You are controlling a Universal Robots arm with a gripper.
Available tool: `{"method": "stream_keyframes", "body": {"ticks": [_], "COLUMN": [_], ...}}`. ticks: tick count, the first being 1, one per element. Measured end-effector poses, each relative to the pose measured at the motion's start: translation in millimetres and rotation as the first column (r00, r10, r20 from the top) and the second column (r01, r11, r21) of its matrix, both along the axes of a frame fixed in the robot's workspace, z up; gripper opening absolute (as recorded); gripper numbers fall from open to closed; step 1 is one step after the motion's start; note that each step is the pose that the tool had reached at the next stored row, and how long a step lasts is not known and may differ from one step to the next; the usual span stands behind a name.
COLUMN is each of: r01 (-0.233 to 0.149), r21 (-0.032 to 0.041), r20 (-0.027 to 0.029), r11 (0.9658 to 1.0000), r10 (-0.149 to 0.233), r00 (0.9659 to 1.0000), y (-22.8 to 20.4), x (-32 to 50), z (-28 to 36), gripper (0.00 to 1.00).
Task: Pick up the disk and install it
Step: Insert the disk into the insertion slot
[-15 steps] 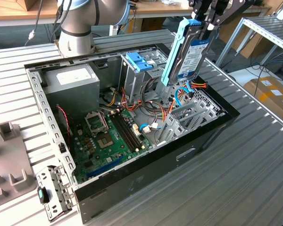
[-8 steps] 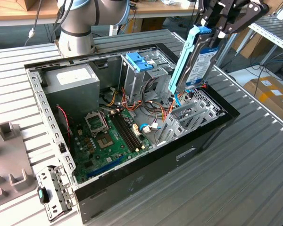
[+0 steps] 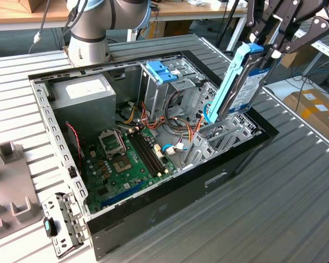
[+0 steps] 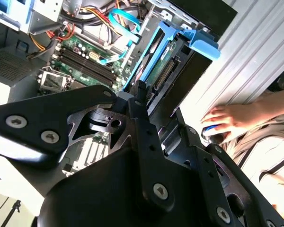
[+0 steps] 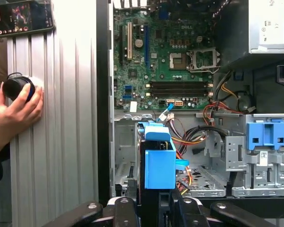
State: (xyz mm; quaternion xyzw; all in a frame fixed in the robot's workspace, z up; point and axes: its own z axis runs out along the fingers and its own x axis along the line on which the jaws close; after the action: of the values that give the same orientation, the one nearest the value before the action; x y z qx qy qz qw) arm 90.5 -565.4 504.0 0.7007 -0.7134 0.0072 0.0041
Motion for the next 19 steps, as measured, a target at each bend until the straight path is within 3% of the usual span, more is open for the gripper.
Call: {"method": "stream_keyframes", "body": {"ticks": [6,11,16,19], "r01": [0.0,0.0,-0.006,-0.007], "r21": [-0.0001,0.0004,0.005,0.0062], "r20": [0.0,0.0,0.0001,0.0001], "r11": [1.0,1.0,1.0,1.0], "r10": [0.0,0.0,0.006,0.007], "r00": [1.0,1.0,1.0,1.0], "y": [-2.9,-3.0,-2.9,-1.2], "x": [0.0,0.0,0.1,0.1], "z": [-11.7,-12.3,-17.0,-17.9], "gripper": [0.35,0.35,0.35,0.35]}}
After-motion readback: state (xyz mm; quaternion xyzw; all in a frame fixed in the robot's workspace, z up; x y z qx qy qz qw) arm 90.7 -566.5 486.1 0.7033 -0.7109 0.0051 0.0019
